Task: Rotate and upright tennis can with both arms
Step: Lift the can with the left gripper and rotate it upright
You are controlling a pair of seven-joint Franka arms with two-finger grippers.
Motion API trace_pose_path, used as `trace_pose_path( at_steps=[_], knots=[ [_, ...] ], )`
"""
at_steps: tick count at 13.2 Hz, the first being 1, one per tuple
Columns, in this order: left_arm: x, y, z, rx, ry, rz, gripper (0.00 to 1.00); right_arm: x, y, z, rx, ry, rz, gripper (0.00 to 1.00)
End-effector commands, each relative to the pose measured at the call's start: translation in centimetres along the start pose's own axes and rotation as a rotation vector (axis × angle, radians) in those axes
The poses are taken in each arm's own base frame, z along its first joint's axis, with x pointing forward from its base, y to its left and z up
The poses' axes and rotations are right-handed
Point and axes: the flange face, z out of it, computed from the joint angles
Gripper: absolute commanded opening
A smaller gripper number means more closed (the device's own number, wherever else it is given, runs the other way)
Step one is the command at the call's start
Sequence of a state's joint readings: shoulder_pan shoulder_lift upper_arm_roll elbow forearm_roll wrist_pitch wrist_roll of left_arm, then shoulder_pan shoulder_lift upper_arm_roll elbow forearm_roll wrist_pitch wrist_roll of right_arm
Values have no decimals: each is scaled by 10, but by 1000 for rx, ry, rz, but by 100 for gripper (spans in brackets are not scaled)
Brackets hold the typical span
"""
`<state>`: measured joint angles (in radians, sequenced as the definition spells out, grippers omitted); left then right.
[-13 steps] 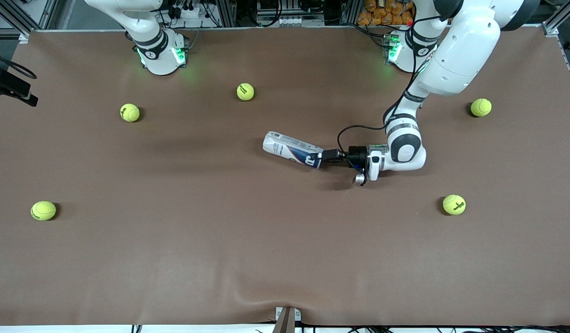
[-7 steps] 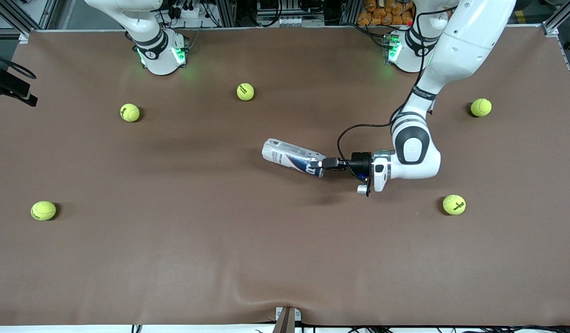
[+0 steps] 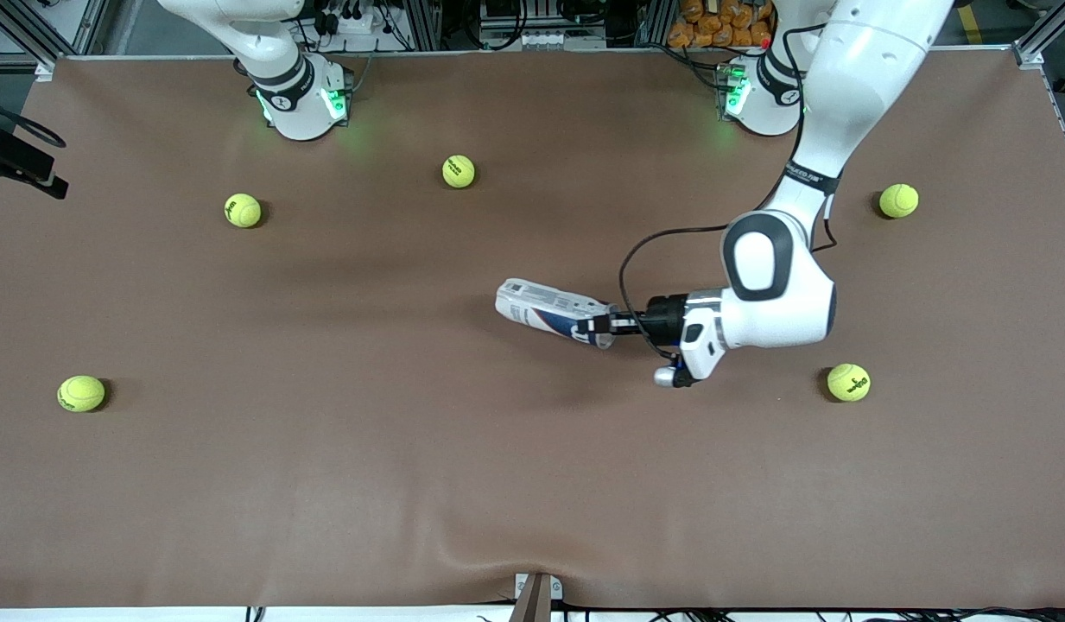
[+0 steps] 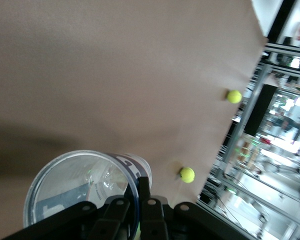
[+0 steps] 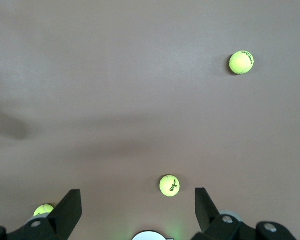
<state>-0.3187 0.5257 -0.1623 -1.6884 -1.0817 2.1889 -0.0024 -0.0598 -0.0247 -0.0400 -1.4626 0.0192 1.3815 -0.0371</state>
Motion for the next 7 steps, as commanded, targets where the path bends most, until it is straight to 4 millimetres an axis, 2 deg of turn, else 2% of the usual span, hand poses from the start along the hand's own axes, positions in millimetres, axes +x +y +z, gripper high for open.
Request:
trace_pose_path(
  at_steps=[1,3,7],
  knots=[
    [-15,53,4,153,67,-52,0,-5,6,-2,-6,6,8,100],
    [-24,84,1,288,150,-84,0,-6,2,-2,-5,3,1,100],
    [-78,137,43,464,230,-81,0,-5,4,-3,-5,9,4,100]
  ],
)
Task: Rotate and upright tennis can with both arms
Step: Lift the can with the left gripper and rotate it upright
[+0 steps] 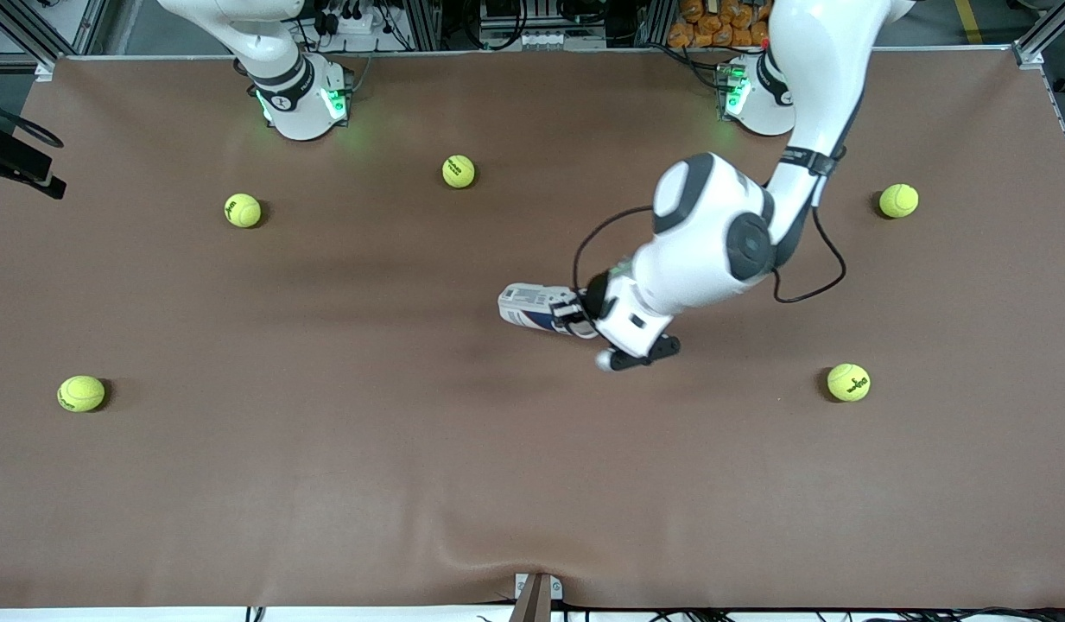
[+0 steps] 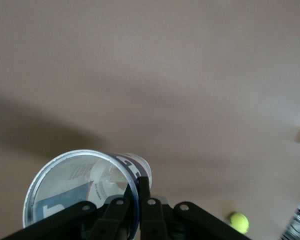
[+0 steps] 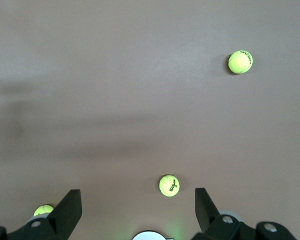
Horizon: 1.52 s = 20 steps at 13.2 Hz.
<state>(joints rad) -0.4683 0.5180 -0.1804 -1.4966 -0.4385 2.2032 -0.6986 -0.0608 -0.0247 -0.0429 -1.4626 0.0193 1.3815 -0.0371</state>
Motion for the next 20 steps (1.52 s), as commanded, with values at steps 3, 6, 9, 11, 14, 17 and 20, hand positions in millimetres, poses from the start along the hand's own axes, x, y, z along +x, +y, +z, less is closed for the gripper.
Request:
trace_pose_path(
  at_steps=[3,6,9,11,14,17,20],
  knots=[
    [-62,44,7,235,106,-50,0,-5,1,-2,-5,4,-1,100],
    [-83,47,18,345,189,-72,0,-5,0,-2,-5,7,-3,100],
    [-112,58,52,409,291,-75,0,-4,-1,-2,-5,9,-4,100],
    [-130,65,62,428,379,-95,0,-5,2,-3,-4,10,0,100],
    [-135,63,73,472,451,-119,0,-5,2,-2,-5,9,0,100],
    [-140,61,96,488,503,-137,0,-4,2,-2,-5,9,0,100],
    [-139,64,107,436,513,-153,0,-4,-1,-2,-5,7,-4,100]
  ],
)
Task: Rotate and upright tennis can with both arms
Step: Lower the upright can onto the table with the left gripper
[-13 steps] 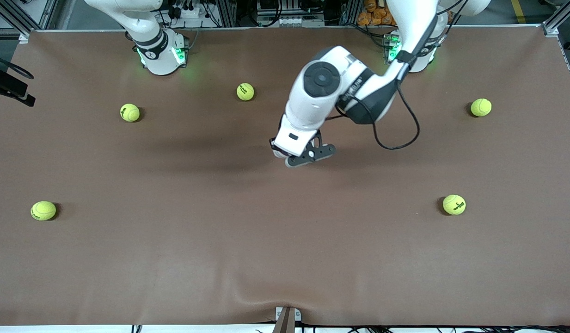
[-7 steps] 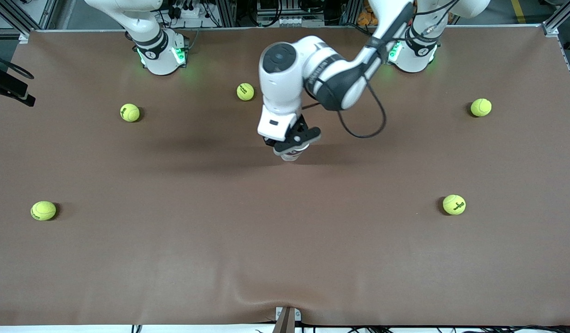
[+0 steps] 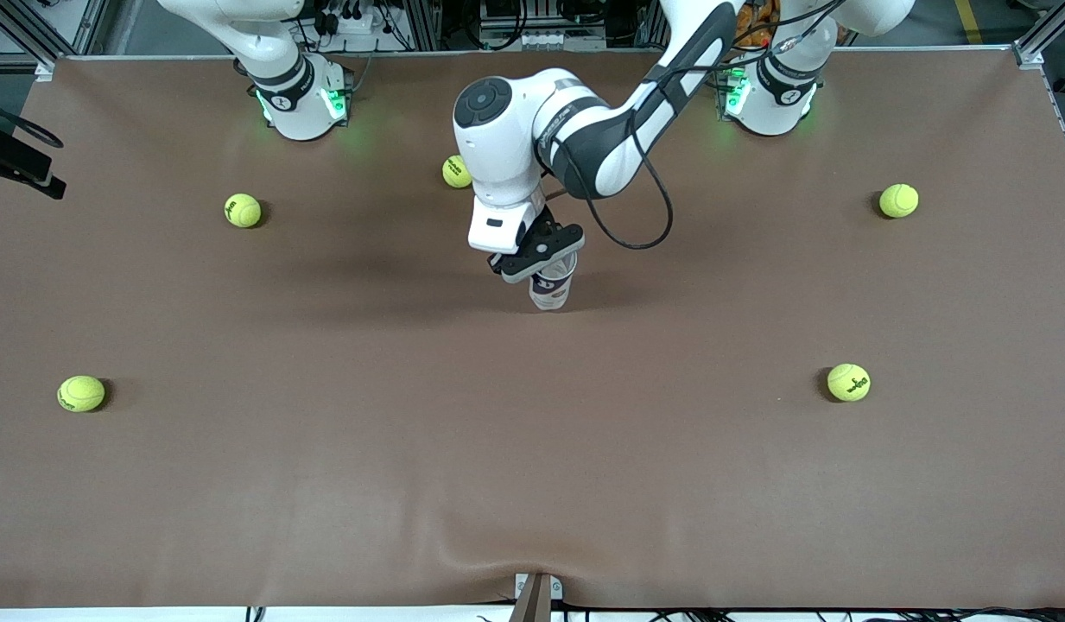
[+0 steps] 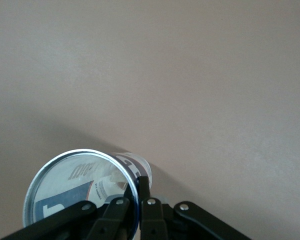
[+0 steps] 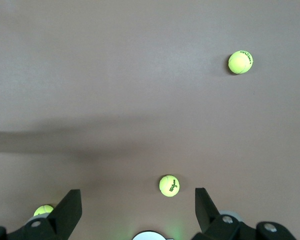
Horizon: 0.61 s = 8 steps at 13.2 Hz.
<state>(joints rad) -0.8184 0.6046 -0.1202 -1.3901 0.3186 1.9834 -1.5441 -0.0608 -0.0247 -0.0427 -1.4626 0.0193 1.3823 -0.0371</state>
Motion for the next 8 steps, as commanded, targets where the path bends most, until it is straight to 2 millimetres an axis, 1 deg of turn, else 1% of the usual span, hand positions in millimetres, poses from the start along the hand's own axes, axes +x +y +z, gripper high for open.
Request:
trace_pose_path(
  at_steps=[1,2,4,7,8],
  knots=[
    [-1,13,2,-56,32,-50,0,-4,0,-2,-5,8,-3,100],
    [-2,15,10,-53,40,-47,0,-4,0,-2,-5,6,-2,100],
    [-11,17,16,-47,59,-36,0,-5,1,-2,-5,5,-1,100],
    [-15,17,18,-44,61,-40,0,-4,2,-2,-5,6,1,100],
    [-15,17,19,-44,61,-40,8,-5,2,-2,-5,8,1,100]
  ],
)
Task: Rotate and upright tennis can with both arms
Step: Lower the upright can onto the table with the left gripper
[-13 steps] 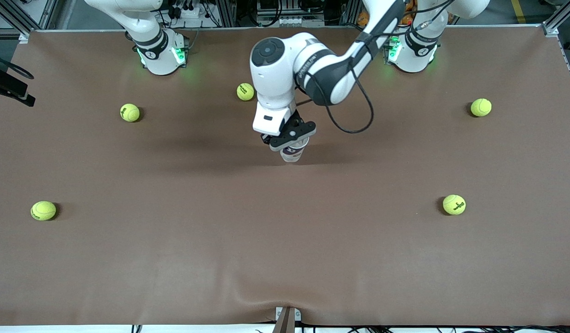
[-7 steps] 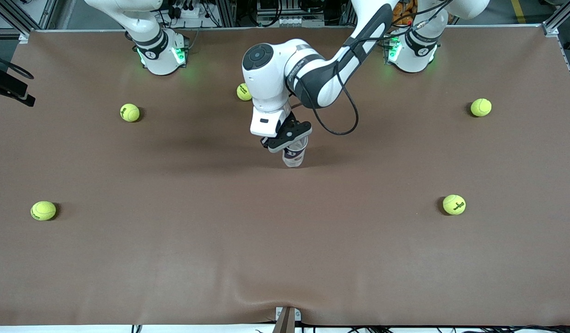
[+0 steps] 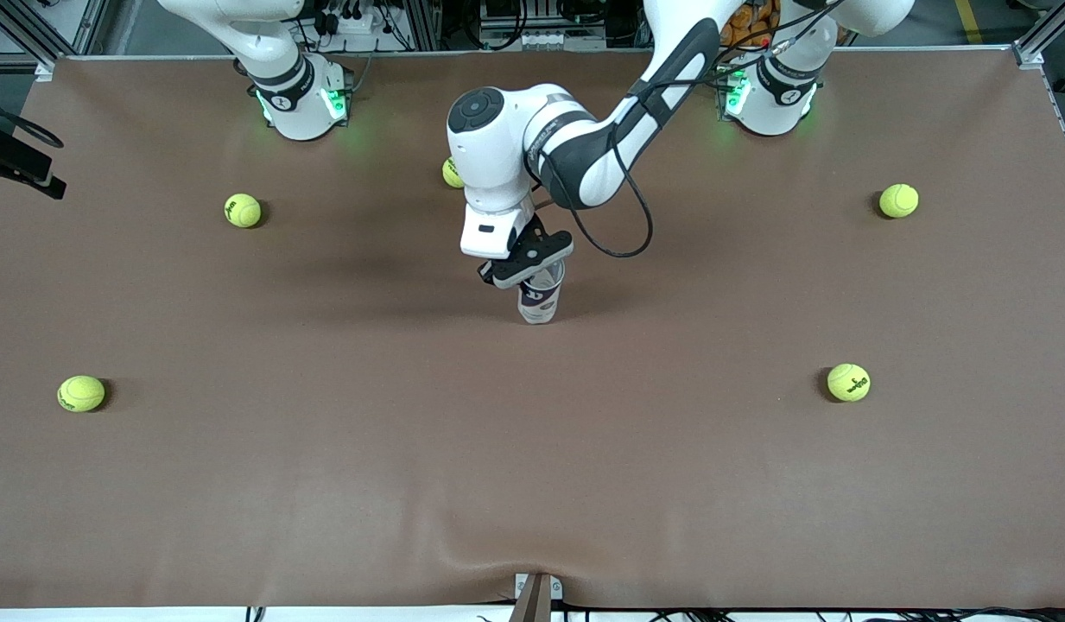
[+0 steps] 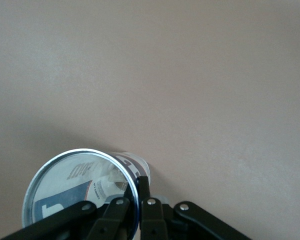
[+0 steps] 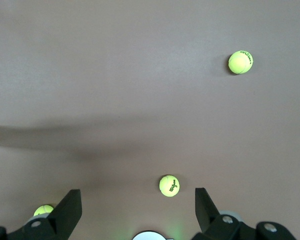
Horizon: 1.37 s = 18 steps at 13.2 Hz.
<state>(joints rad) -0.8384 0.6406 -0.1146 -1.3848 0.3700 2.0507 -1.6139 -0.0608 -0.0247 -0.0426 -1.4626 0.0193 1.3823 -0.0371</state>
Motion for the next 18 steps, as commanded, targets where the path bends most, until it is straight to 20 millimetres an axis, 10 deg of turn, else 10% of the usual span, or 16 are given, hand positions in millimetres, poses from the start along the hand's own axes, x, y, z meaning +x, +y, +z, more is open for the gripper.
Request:
trace_pose_path(
  at_steps=[1,4,11,18],
  knots=[
    [-3,6,4,-2,20,-14,27,-4,2,-2,-5,6,1,100],
    [-3,6,4,-2,21,-13,67,-5,2,-2,-5,8,1,100],
    [0,6,-26,-42,17,-19,100,-5,2,-4,-7,8,1,100],
    [21,-1,-83,-101,-7,-51,100,-6,4,-5,-5,10,5,100]
  ],
)
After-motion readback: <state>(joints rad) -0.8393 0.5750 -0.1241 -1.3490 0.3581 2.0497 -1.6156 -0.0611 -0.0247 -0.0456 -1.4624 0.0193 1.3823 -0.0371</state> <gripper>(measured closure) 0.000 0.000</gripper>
